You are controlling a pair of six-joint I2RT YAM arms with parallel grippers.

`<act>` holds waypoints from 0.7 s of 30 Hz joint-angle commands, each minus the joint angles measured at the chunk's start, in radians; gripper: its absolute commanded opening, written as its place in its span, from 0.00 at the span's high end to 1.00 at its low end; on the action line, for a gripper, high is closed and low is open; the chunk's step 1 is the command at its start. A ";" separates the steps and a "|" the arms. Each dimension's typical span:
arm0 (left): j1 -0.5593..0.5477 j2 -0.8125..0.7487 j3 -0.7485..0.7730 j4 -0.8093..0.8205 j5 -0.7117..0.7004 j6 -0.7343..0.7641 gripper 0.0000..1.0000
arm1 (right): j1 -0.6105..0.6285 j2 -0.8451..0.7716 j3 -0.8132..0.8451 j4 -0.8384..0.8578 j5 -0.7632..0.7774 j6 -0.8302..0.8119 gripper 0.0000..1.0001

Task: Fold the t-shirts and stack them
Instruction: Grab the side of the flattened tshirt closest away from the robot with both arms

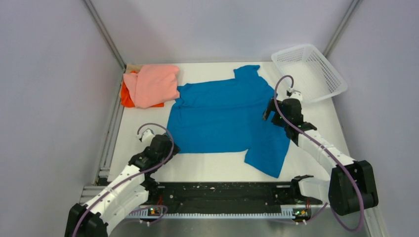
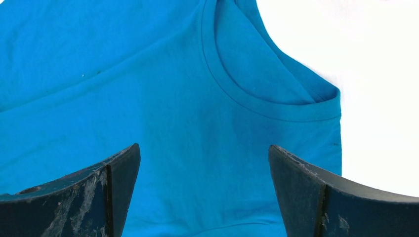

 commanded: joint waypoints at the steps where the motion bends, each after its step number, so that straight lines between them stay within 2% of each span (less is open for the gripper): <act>1: -0.002 0.004 -0.005 -0.041 -0.068 -0.015 0.12 | -0.003 -0.017 0.008 0.045 0.009 0.007 0.01; 5: -0.004 0.071 -0.070 0.151 -0.048 -0.038 0.22 | -0.002 -0.027 0.007 0.041 0.012 0.005 0.01; 7: -0.004 0.126 -0.073 0.209 -0.062 -0.053 0.32 | -0.002 -0.035 0.007 0.038 0.010 0.005 0.01; 9: -0.003 0.183 -0.044 0.211 -0.089 -0.069 0.47 | -0.002 -0.045 0.006 0.036 0.009 0.005 0.01; 10: -0.003 0.211 -0.024 0.206 -0.095 -0.064 0.60 | -0.003 -0.051 0.006 0.031 0.009 0.006 0.01; 11: -0.003 0.239 -0.002 0.199 -0.101 -0.054 0.83 | -0.003 -0.058 0.006 0.029 0.012 0.006 0.01; 12: -0.004 0.263 0.017 0.187 -0.101 -0.048 0.99 | -0.003 -0.063 0.004 0.026 0.013 0.007 0.01; 16: -0.002 0.324 0.056 0.198 -0.095 -0.008 1.00 | -0.002 -0.091 -0.003 0.015 0.006 0.018 0.01; 21: -0.003 0.302 0.046 0.237 -0.087 0.020 1.00 | -0.002 -0.107 -0.010 -0.015 -0.051 0.044 0.03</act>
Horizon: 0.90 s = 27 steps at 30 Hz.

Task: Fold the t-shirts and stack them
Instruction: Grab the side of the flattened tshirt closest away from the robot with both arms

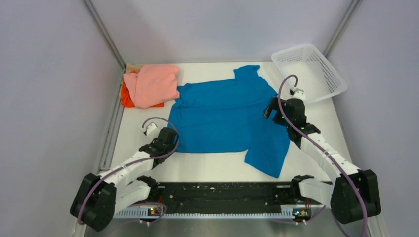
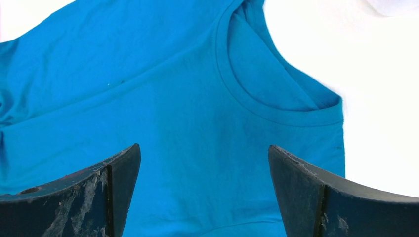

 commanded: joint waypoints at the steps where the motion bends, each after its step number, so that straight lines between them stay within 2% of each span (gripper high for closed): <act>1: -0.002 -0.023 -0.005 0.018 0.017 0.044 1.00 | -0.003 -0.040 -0.009 -0.028 -0.061 0.034 0.04; 6: -0.002 -0.105 -0.034 0.046 0.034 0.076 1.00 | 0.049 -0.075 0.006 -0.121 -0.125 0.055 0.09; 10: -0.002 -0.166 -0.035 0.020 0.021 0.084 1.00 | 0.289 -0.070 0.041 -0.273 0.030 0.076 0.10; 14: -0.002 -0.209 -0.038 0.001 0.003 0.088 1.00 | 0.389 -0.055 0.051 -0.417 0.056 0.109 0.13; 18: -0.001 -0.234 -0.047 -0.012 0.007 0.086 1.00 | 0.506 -0.071 0.006 -0.534 0.071 0.076 0.15; 22: -0.002 -0.245 -0.049 -0.013 0.014 0.086 1.00 | 0.540 -0.050 -0.045 -0.602 0.075 0.132 0.20; 25: -0.001 -0.247 -0.033 -0.042 0.009 0.087 1.00 | 0.559 -0.043 -0.034 -0.632 0.058 0.199 0.23; 27: -0.002 -0.250 -0.030 -0.052 0.010 0.090 1.00 | 0.568 -0.035 -0.015 -0.712 0.062 0.241 0.24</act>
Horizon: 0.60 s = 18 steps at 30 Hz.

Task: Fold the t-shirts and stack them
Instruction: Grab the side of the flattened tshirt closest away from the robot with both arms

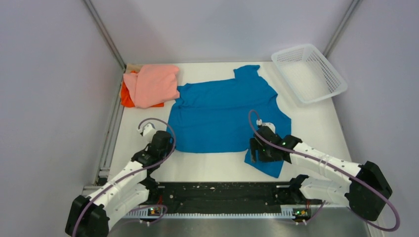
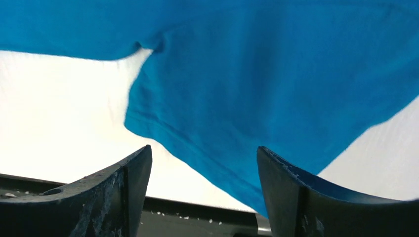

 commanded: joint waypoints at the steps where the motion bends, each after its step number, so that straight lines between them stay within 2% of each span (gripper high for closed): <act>1: -0.001 -0.021 0.012 -0.022 -0.009 0.019 1.00 | 0.037 0.007 0.037 -0.168 0.023 0.124 0.24; 5: -0.002 -0.025 0.009 -0.030 -0.013 0.015 1.00 | 0.097 -0.009 0.001 -0.223 -0.006 0.237 0.25; 8: -0.001 -0.033 0.005 -0.036 -0.022 0.009 1.00 | 0.104 -0.003 -0.081 -0.133 0.005 0.319 0.27; 12: -0.001 -0.059 0.007 -0.050 -0.017 0.017 1.00 | 0.104 0.042 -0.140 0.003 0.022 0.343 0.31; 15: -0.001 -0.082 0.007 -0.066 -0.038 0.012 1.00 | 0.104 0.083 -0.140 0.025 0.051 0.337 0.43; 18: -0.002 -0.102 0.009 -0.069 -0.037 0.009 1.00 | 0.104 0.080 -0.122 0.008 0.098 0.328 0.67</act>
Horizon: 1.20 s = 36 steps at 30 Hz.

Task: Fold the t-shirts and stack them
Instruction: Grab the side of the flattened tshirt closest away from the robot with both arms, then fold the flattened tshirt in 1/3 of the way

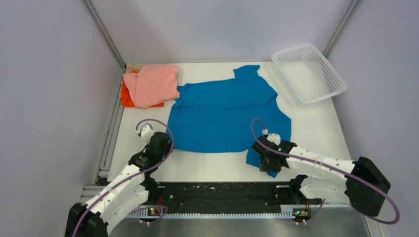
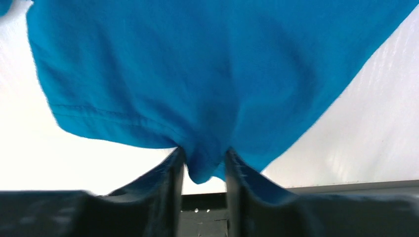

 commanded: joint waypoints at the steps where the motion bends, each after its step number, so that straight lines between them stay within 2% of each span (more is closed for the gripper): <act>1: -0.002 -0.034 0.013 -0.015 -0.026 0.008 1.00 | 0.009 0.029 -0.027 0.119 0.062 0.041 0.73; 6: -0.001 -0.085 0.032 -0.094 -0.048 -0.023 1.00 | 0.009 -0.085 0.042 -0.039 0.176 0.068 1.00; 14: -0.001 -0.101 0.035 0.031 -0.048 0.015 1.00 | 0.006 -0.165 0.182 -0.101 0.363 0.015 1.00; 20: 0.000 0.003 0.068 0.103 -0.121 0.020 1.00 | -0.065 -0.131 0.275 0.095 0.497 -0.106 1.00; 24: 0.008 0.086 0.118 0.117 -0.171 0.024 1.00 | -0.212 -0.087 0.301 0.303 0.406 -0.242 1.00; 26: 0.016 0.134 0.144 0.130 -0.191 0.023 1.00 | -0.265 -0.040 0.327 0.365 0.383 -0.256 1.00; 29: 0.035 0.211 0.180 0.172 -0.198 0.033 1.00 | -0.292 0.065 0.361 0.462 0.337 -0.329 1.00; 36: 0.081 0.425 0.294 0.208 -0.152 0.038 1.00 | -0.346 0.279 0.485 0.526 0.336 -0.404 1.00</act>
